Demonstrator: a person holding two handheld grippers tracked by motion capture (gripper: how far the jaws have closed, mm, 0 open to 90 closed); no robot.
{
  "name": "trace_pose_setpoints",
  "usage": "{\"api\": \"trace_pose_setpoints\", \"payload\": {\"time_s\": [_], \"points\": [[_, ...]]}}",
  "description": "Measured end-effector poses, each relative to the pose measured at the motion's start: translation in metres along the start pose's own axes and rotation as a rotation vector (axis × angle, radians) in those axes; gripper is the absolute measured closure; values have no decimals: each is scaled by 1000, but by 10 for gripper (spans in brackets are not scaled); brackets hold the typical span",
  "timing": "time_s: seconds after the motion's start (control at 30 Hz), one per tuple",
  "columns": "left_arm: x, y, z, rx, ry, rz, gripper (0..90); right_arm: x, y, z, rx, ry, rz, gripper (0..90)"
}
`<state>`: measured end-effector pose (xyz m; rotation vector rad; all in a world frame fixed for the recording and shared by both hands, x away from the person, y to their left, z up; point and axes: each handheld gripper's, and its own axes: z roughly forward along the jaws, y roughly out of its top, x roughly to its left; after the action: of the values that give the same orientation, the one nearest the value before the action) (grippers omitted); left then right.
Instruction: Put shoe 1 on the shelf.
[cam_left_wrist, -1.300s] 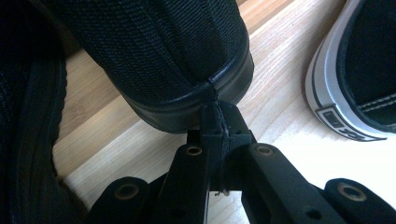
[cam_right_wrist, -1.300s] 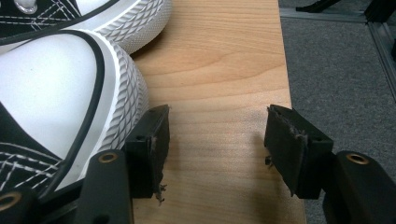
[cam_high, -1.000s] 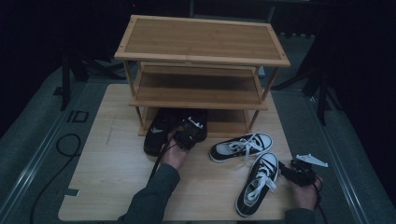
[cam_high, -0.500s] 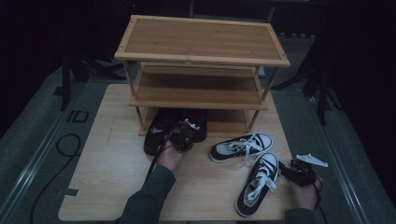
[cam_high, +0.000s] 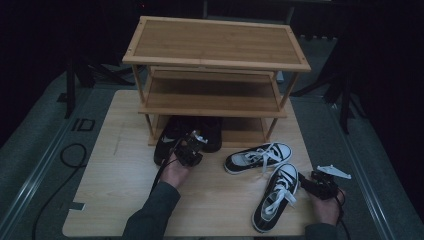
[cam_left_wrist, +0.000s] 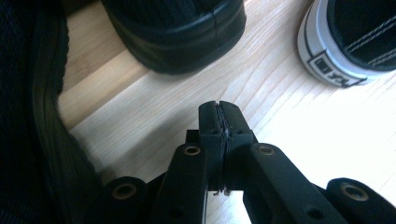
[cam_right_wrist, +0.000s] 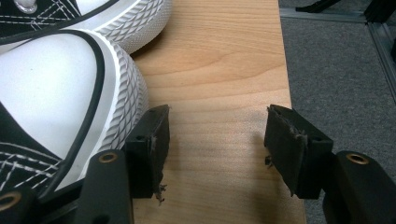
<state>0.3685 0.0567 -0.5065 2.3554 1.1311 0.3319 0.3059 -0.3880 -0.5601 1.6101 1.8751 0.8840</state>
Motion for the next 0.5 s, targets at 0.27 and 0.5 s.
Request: {"api": "trace_pose_setpoints", "payload": {"time_s": [0.27, 0.5], "points": [[4, -12, -5, -8, -25, -8, 894, 0, 0, 0, 0, 0, 0, 401], [3, -22, -13, -19, -37, 2, 895, 0, 0, 0, 0, 0, 0, 401]]}}
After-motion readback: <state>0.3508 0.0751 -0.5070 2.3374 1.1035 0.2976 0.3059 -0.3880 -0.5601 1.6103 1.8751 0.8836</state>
